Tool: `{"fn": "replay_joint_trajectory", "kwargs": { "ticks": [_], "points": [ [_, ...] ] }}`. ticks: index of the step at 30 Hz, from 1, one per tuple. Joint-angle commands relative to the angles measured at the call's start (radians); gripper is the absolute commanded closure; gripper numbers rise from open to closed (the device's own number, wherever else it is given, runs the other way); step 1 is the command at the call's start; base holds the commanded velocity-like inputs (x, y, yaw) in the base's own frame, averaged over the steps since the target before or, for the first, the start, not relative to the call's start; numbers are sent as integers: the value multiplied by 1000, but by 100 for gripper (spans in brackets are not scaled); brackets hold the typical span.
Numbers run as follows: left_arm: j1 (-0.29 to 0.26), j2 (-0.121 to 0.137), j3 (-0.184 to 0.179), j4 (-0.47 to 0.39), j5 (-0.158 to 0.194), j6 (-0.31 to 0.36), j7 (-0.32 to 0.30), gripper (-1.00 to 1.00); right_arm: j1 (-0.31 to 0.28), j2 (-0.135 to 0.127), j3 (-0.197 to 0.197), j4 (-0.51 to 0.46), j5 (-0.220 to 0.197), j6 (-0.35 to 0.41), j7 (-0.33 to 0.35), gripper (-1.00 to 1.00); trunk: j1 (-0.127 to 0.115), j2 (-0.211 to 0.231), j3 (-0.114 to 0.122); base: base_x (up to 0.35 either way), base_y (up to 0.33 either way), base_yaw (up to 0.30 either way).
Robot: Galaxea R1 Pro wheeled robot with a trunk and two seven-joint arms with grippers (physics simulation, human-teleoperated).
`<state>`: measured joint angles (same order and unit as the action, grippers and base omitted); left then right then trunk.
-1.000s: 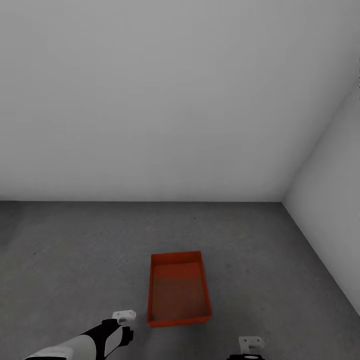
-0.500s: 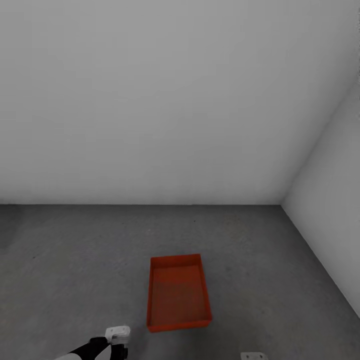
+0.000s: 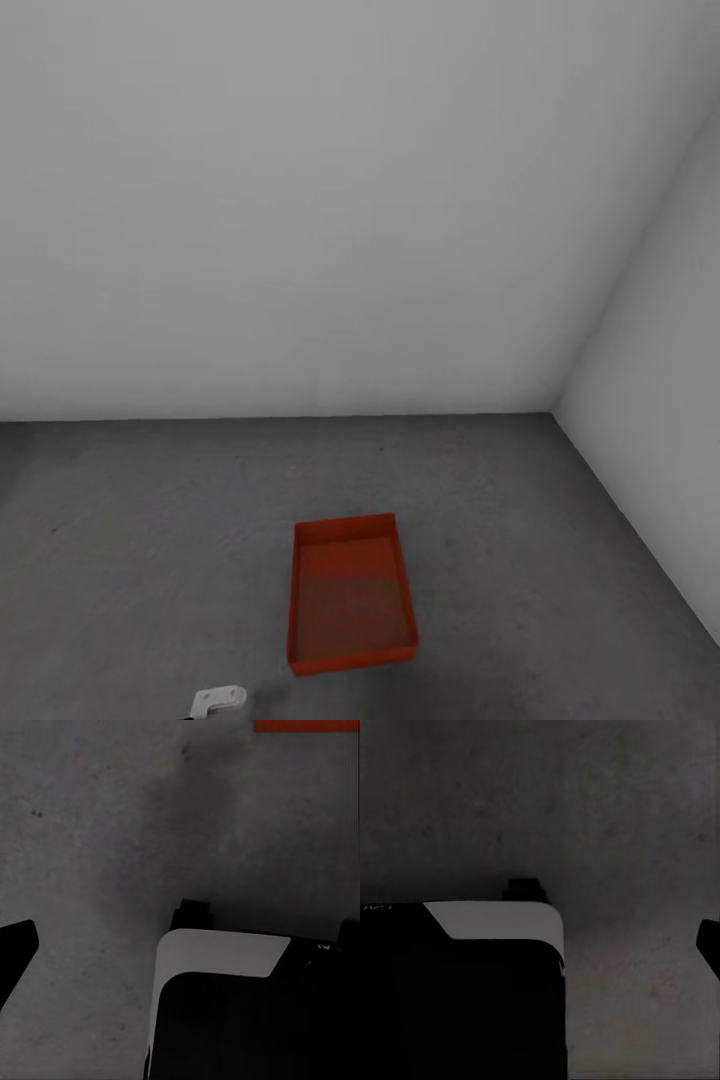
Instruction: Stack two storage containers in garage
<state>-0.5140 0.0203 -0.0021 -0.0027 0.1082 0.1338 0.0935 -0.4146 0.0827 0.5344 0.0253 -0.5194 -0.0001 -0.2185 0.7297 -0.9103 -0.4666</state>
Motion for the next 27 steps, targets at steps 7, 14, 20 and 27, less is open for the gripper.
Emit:
{"fn": "replay_joint_trajectory", "kwargs": {
  "ticks": [7,14,20,27],
  "points": [
    [26,1,-1,0,8,1,-5,-100,43,-5,9,2,-10,-38,69,-100,0,-1,9,0,0,-154],
    [32,1,-1,0,7,0,-7,-100,61,-6,9,2,-10,-41,74,-100,0,-1,19,0,0,-166],
    [35,0,-1,0,4,0,-7,-100,63,-4,9,2,-9,-41,73,-100,0,-1,27,0,0,-141],
    [36,0,-2,0,4,-3,-6,-100,63,-6,9,2,-9,-41,73,-100,0,-1,34,0,0,-74]
  ]
}}
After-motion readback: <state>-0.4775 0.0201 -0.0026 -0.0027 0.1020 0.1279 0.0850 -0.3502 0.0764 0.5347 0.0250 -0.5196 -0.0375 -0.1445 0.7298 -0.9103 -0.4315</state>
